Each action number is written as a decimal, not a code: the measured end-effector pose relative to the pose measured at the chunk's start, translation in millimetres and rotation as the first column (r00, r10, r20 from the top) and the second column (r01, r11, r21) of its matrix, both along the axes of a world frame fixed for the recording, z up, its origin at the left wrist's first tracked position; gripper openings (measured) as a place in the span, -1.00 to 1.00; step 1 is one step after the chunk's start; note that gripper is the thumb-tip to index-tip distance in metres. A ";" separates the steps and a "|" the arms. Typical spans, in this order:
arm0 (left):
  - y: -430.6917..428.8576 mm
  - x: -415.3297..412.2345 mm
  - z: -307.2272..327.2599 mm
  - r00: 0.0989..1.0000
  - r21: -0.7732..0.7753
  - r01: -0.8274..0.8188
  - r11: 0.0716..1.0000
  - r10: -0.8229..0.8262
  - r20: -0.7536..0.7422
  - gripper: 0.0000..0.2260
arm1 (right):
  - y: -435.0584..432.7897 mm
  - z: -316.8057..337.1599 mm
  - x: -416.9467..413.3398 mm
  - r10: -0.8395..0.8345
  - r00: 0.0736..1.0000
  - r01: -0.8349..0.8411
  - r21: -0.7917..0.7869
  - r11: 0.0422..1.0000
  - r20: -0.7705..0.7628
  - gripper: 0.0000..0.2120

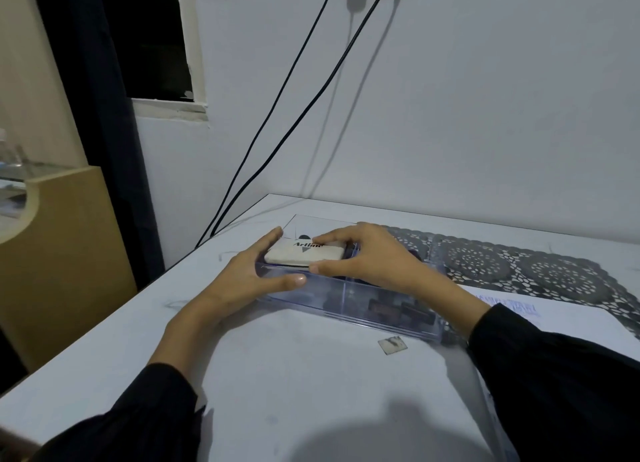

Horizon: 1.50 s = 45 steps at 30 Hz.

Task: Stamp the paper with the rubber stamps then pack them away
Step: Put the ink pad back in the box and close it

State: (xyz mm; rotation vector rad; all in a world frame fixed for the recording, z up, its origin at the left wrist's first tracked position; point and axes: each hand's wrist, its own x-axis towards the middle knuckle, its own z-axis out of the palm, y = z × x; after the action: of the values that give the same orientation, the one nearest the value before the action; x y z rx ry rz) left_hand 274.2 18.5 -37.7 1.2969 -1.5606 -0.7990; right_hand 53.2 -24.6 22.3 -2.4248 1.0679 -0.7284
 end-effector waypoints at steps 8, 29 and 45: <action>1.3 -2.2 0.1 1.000 -0.017 0.007 1.000 -0.007 0.012 0.01 | -3.9 -3.8 1.1 -0.069 0.998 0.070 0.066 0.995 -0.006 -0.49; -0.4 -1.7 -0.8 0.999 0.002 0.034 0.999 -0.034 -0.005 0.12 | 0.3 -3.7 4.6 0.026 0.978 -0.022 0.021 1.000 -0.206 -0.61; -2.5 -0.9 -3.4 1.000 -0.010 0.019 1.000 -0.020 -0.015 0.07 | -9.7 -11.2 9.3 -0.005 0.939 -0.006 -0.030 1.000 -0.345 -0.72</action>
State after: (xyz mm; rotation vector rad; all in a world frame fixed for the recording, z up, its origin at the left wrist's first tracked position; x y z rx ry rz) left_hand 273.3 16.0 -41.1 1.2678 -1.5657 -0.8106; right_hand 62.5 -34.3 11.1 -2.6422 1.1895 -0.3231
